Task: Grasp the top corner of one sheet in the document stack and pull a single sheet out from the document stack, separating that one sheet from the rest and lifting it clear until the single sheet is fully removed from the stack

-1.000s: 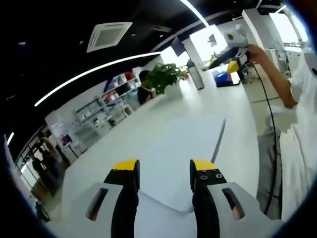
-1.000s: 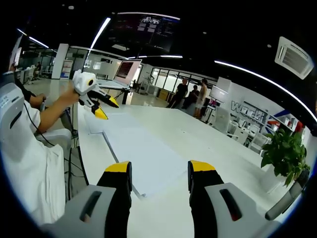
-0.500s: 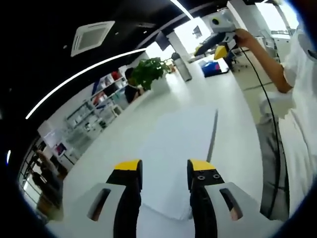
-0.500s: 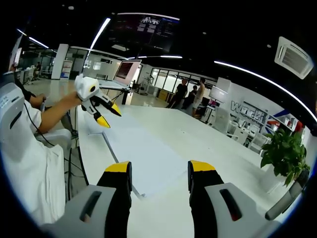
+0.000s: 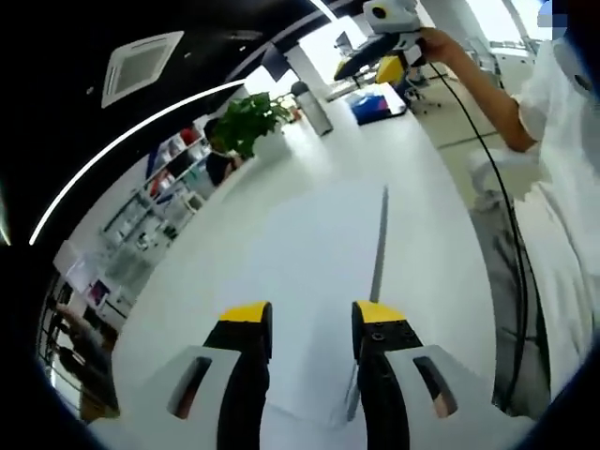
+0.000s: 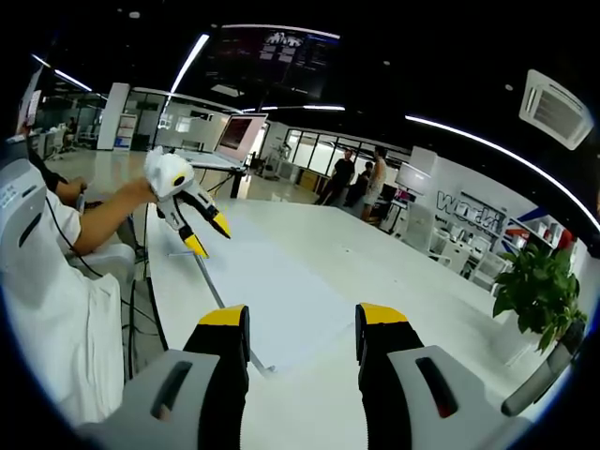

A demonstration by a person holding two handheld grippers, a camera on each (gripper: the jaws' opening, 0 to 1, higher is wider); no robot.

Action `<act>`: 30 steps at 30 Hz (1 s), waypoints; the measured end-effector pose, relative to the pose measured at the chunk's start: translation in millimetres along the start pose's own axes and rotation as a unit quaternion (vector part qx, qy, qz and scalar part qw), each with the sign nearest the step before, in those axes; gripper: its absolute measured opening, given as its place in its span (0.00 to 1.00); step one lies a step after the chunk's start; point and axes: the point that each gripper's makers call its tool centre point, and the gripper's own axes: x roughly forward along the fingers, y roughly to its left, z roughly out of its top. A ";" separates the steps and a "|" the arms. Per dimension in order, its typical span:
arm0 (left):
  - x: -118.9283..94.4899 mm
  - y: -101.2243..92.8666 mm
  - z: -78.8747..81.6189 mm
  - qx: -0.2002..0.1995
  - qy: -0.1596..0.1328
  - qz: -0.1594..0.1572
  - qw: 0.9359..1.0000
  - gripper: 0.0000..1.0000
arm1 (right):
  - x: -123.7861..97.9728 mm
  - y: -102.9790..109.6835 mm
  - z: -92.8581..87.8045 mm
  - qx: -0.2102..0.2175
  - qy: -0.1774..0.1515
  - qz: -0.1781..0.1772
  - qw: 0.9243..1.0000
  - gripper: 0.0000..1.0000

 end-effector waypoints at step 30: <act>17.2 -2.7 -26.6 -0.135 0.001 -0.039 0.990 0.32 | 6.6 1.6 -4.9 0.000 0.009 0.008 1.000 0.45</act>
